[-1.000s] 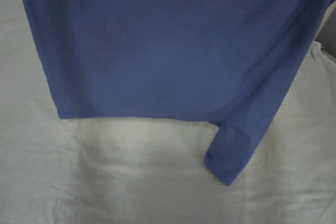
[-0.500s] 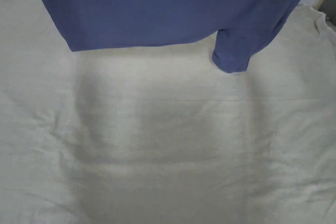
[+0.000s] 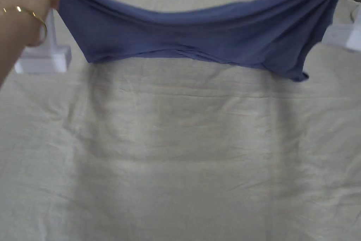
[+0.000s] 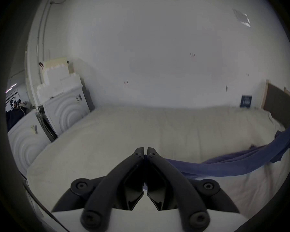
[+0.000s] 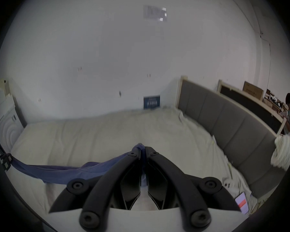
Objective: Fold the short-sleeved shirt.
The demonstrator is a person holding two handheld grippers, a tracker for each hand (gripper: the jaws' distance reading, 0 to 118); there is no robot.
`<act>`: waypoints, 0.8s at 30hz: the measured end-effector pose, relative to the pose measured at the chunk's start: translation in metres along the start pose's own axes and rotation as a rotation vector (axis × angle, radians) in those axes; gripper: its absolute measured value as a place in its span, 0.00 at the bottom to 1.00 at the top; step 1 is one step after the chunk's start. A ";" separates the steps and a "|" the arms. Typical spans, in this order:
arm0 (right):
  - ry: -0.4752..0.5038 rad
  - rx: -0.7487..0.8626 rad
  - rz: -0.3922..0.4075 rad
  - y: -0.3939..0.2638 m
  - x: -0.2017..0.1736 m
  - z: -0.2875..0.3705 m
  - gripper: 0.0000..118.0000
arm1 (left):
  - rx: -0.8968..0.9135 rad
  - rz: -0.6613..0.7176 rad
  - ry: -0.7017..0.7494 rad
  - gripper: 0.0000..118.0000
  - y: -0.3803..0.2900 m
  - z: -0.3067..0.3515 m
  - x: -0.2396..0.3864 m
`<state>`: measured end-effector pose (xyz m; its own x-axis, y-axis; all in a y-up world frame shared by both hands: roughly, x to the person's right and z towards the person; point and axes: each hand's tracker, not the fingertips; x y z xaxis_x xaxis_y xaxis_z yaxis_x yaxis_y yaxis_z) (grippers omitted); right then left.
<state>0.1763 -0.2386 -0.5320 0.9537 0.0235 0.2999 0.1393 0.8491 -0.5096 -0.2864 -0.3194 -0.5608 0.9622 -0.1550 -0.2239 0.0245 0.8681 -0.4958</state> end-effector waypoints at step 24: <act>0.065 -0.347 -0.010 -0.305 0.122 0.105 0.02 | -0.269 0.208 -0.091 0.00 -0.270 0.163 -0.090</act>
<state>0.2220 -0.4395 -0.2555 0.9652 -0.0267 0.2601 0.2203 0.6190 -0.7538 -0.3357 -0.4630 -0.2701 0.9596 0.0650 -0.2736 -0.2350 0.7198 -0.6532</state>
